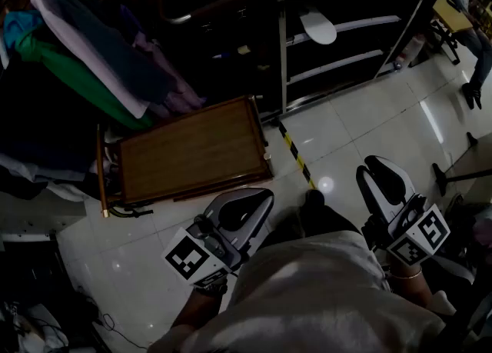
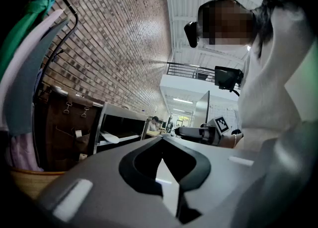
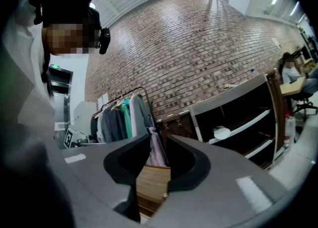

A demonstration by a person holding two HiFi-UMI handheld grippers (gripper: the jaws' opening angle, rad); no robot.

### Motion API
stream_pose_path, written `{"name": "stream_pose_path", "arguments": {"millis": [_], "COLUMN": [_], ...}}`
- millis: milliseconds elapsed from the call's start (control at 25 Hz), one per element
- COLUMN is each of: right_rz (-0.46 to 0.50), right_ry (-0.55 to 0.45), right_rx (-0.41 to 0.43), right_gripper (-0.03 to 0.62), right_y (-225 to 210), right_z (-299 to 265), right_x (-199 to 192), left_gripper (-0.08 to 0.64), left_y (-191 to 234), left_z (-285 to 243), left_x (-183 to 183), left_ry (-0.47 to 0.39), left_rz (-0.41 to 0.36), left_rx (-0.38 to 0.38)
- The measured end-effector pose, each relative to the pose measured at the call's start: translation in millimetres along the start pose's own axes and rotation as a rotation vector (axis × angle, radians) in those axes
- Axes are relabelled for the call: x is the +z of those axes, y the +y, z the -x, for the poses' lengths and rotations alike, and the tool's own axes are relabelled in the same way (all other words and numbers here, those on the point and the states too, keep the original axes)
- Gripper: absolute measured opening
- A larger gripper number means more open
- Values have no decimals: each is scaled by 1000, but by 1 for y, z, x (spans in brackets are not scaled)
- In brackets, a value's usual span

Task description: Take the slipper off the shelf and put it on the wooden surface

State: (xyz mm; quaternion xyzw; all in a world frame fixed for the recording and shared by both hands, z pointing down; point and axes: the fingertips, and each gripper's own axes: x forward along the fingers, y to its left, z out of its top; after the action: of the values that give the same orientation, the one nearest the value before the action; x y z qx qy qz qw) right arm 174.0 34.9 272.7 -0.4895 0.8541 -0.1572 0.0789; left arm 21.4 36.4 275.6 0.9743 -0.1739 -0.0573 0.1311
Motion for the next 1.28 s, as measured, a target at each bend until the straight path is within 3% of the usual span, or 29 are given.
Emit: {"name": "stream_pose_path", "arguments": {"millis": [120,240,360,480,600,760,1000,1160,1280], "right_rz": [2,79,53,70,155,147,11,-58,-75], "right_ry": [17,78,108,148,142,131,227,286,342], "right_rx": [-85,-115,-79,16,115,136,11,-4,-15], "right_gripper": [89,91,101,123,125,126,176,175,175], "right_y": [-51,-95,-130,-167,-204,-270,-372,-406,-427], "right_z": [-10,-28,-60,-98,-138,-185,-237,-265,-287], "right_x": [4,-1,-4,-4,22,49,7,-31,-60], "left_gripper": [-5,-5,-5,-5,-5,-5,-5,-5,-5], "left_y": [31,52,69,93,121,161,194,223,242], "left_z": [-19,-57,-94,-128,-166,-219,-274,-289,-297], "left_x": [-1,8,16,32,56,71,66,47,32], "left_ry": [12,-32,-45,-31,-64,-104,-29,3,7], "left_rz": [-4,-23,-12,-33,-67,-47,-76,-109,-85], "left_rx": [28,15,4,30,69,109,100,128,138]}}
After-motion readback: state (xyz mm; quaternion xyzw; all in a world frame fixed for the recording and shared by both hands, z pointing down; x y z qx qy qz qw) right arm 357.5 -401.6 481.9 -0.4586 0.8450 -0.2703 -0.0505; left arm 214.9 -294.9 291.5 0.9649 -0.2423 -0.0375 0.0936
